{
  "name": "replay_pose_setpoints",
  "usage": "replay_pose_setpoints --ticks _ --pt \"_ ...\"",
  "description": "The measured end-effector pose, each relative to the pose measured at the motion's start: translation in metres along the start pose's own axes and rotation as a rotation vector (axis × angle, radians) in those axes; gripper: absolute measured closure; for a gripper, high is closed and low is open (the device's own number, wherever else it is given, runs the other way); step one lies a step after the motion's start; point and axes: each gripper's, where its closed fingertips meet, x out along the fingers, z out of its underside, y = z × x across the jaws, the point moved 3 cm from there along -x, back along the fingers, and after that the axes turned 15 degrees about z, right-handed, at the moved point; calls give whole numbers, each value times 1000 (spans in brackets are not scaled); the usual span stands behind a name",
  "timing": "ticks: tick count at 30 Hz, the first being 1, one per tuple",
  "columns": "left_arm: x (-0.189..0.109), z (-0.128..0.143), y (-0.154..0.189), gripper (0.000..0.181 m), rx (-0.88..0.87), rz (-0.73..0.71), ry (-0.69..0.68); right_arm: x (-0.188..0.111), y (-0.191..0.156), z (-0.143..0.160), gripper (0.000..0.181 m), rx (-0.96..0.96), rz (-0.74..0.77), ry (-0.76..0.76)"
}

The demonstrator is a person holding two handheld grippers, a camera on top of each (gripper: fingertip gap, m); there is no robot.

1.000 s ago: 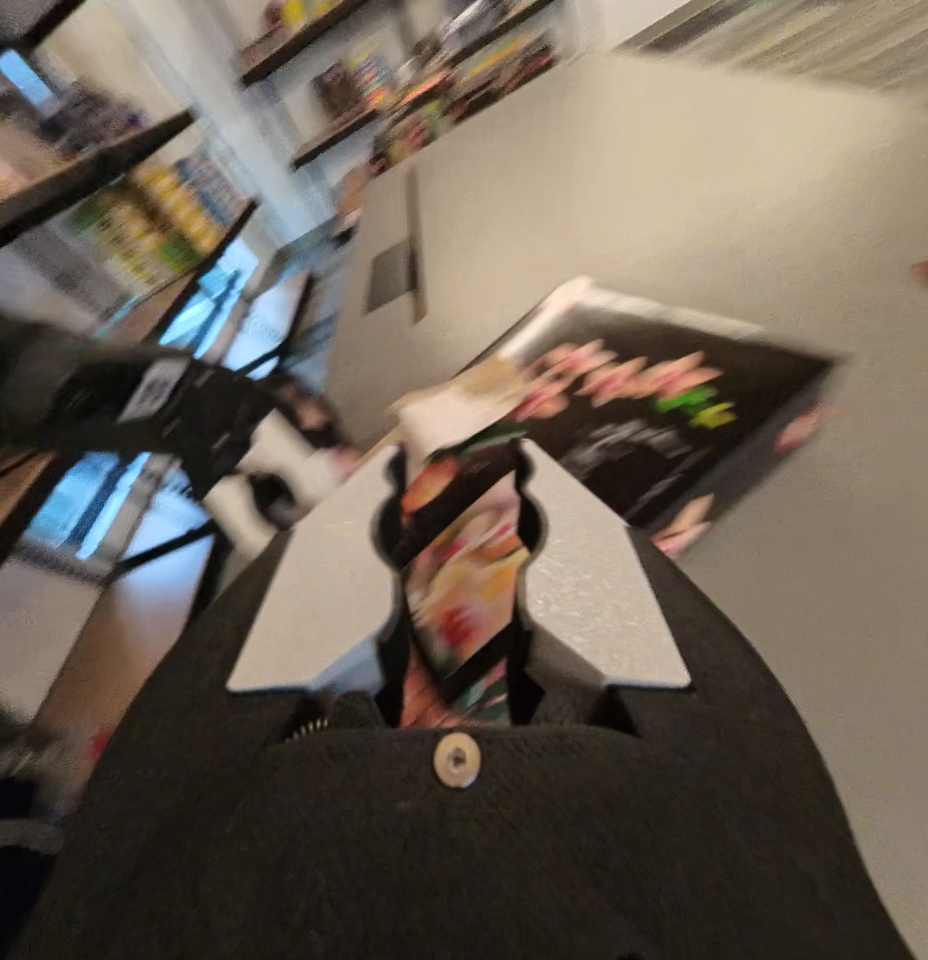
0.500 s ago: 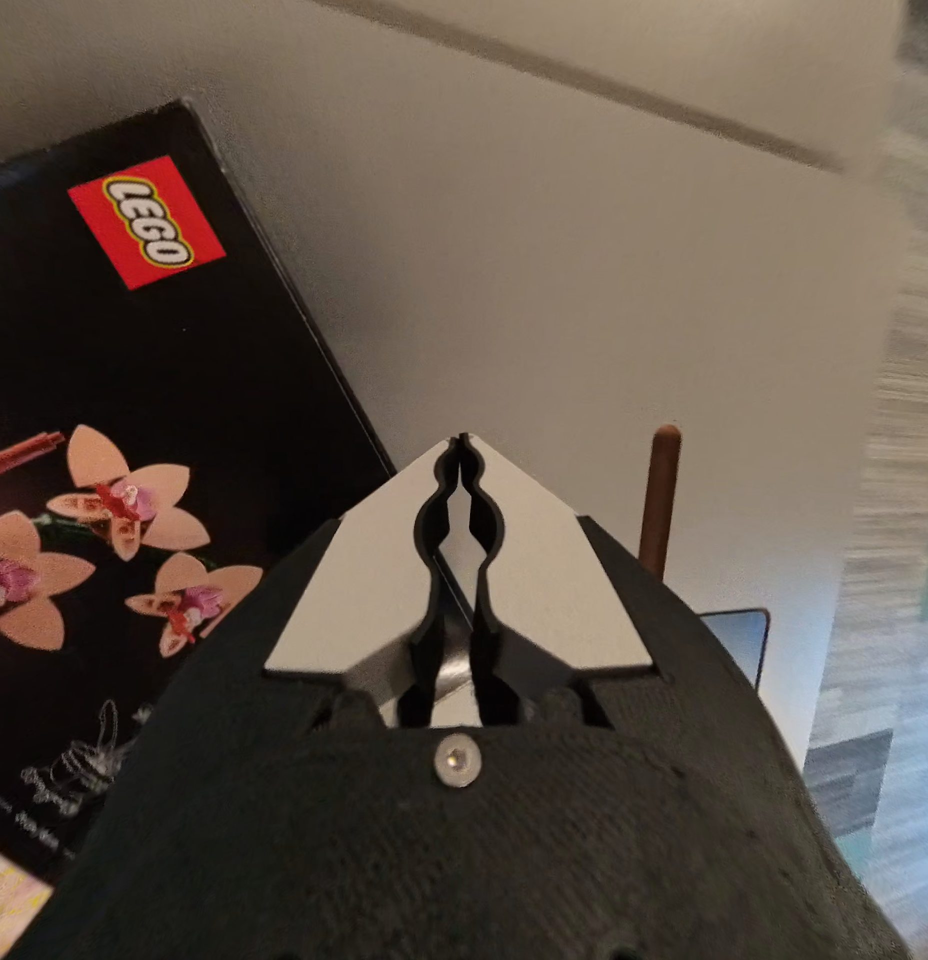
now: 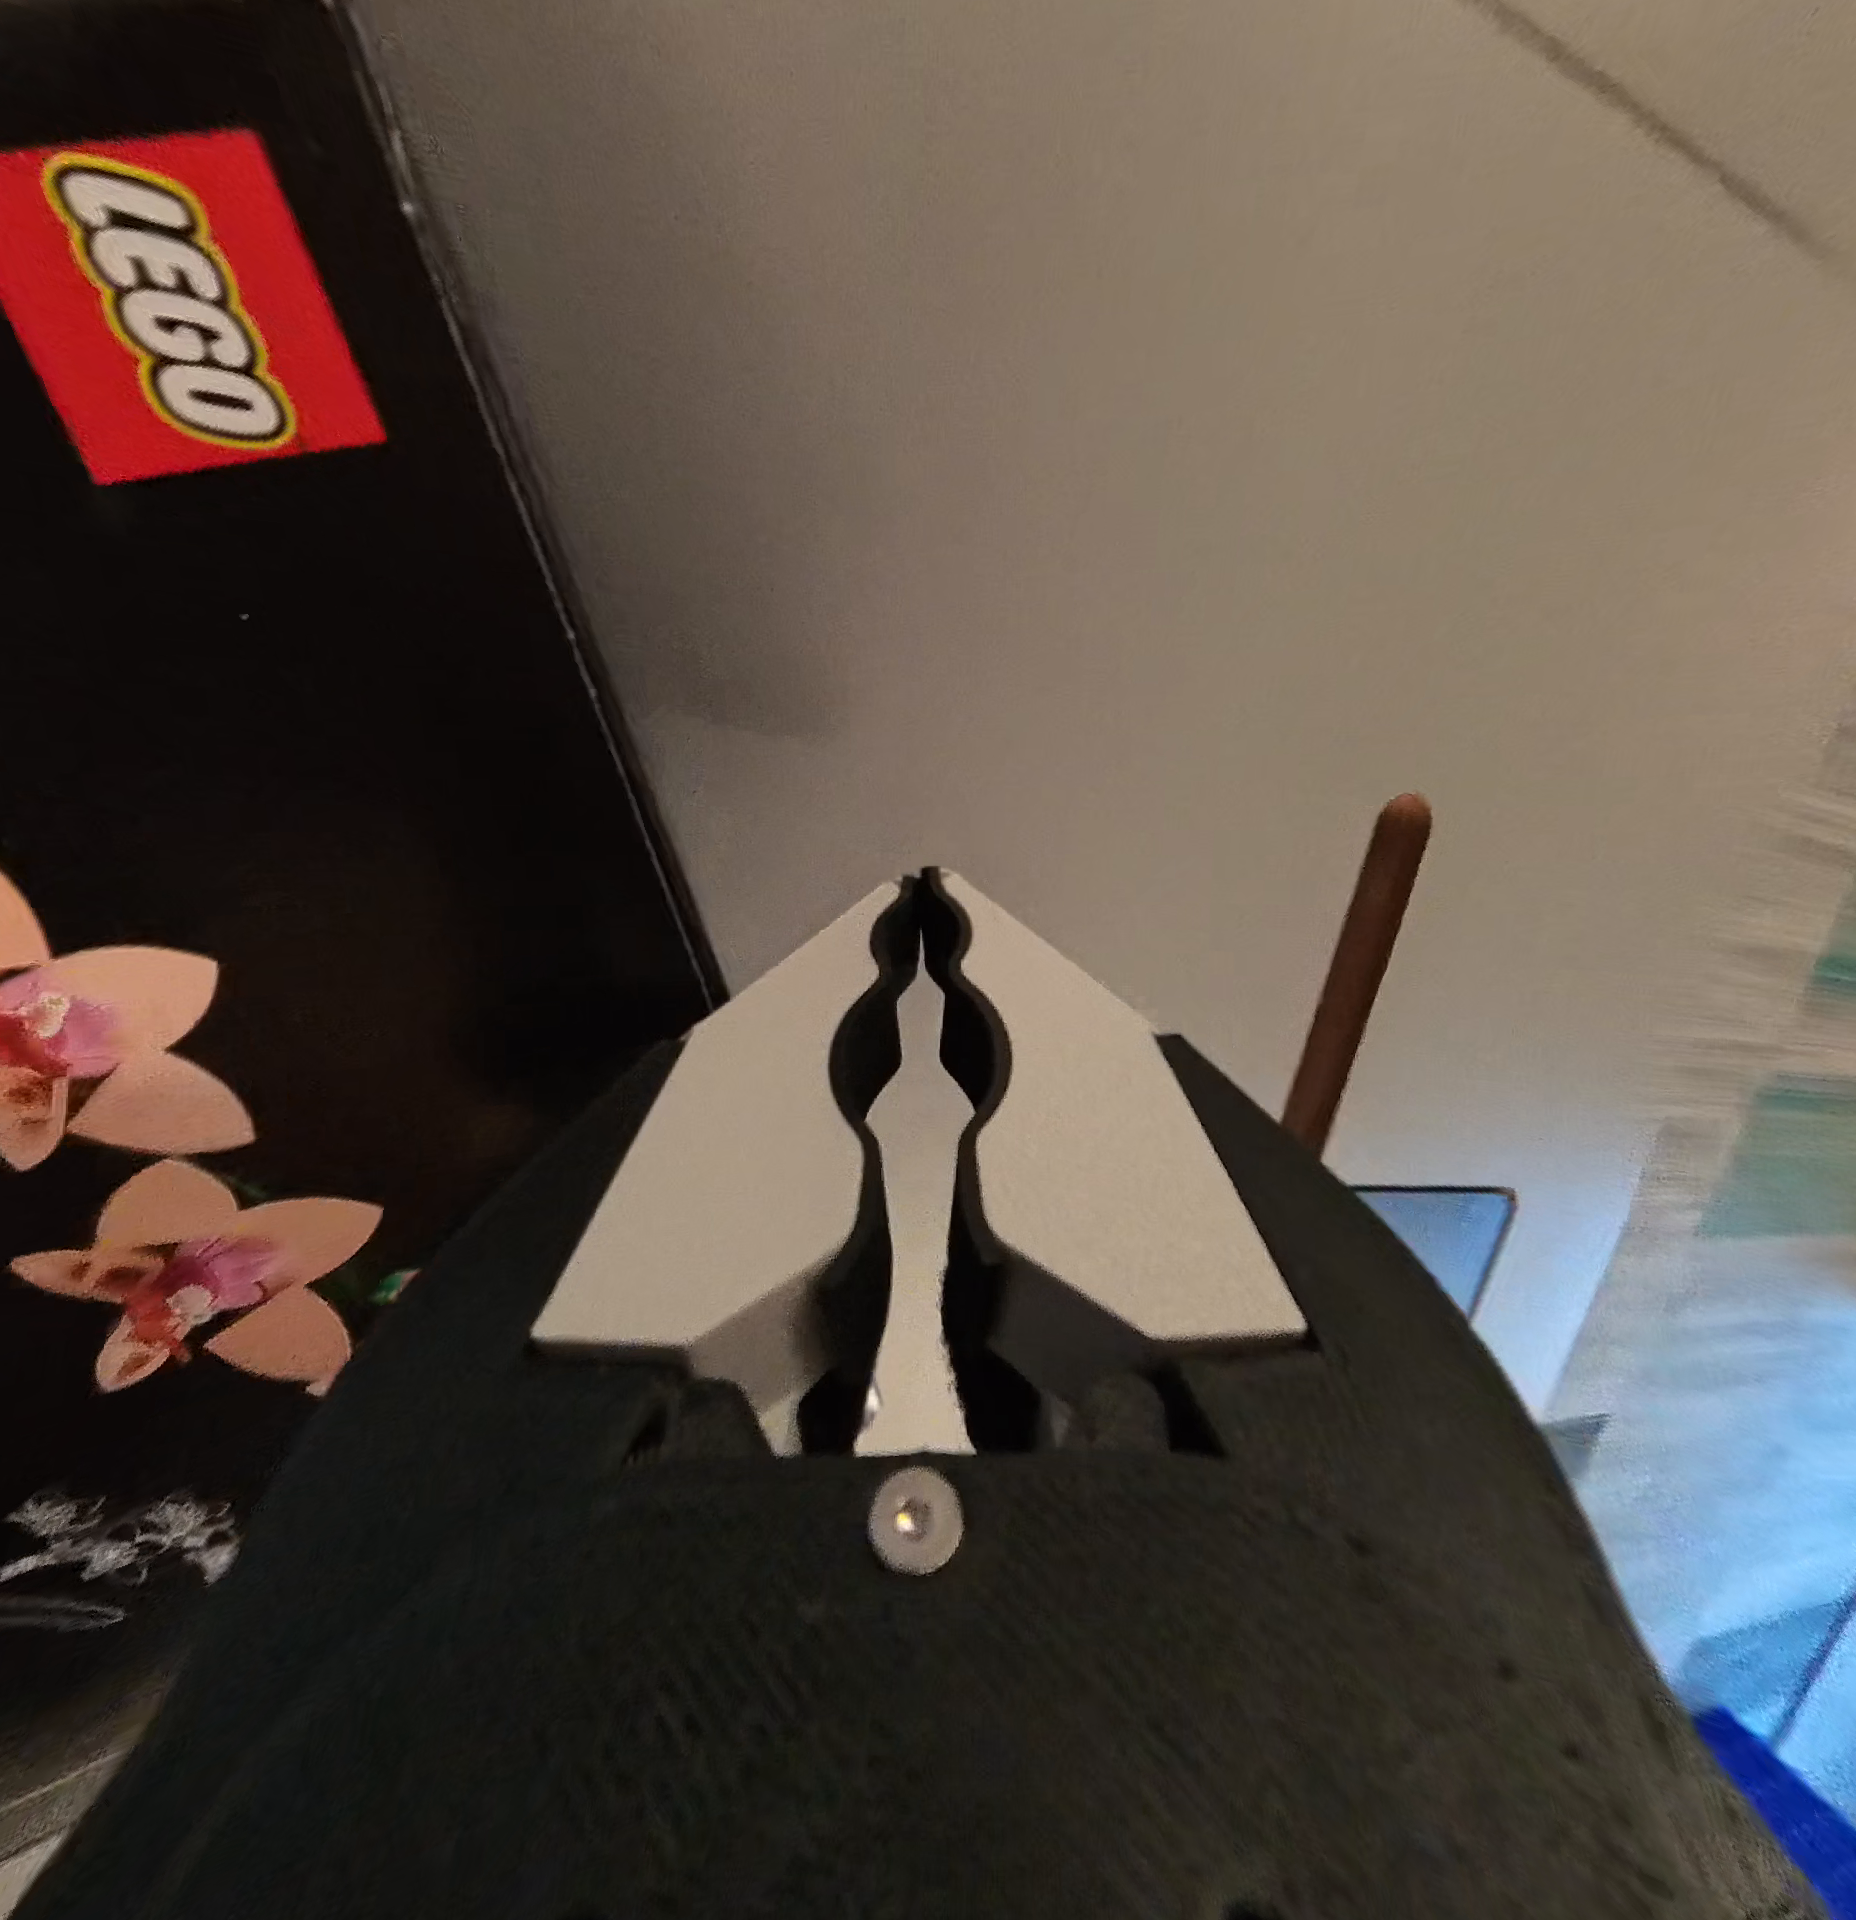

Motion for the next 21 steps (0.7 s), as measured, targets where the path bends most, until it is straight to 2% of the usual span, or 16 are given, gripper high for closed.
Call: replay_pose_setpoints --ticks 3,5,10,14,21 --pt "5 3 9 125 87 -58 -76 -3 0 1 181 -3 43 24" --pt "6 1 11 124 102 -94 -77 -6 -1 -1 181 -56 118 55" --pt "10 -2 18 116 126 -155 -101 -7 -5 3 181 -8 101 27" --pt "9 0 19 118 48 -184 -38 -12 -11 5 181 -6 112 38" --pt "13 -2 25 124 16 -239 -4 -22 -19 12 181 38 122 49"
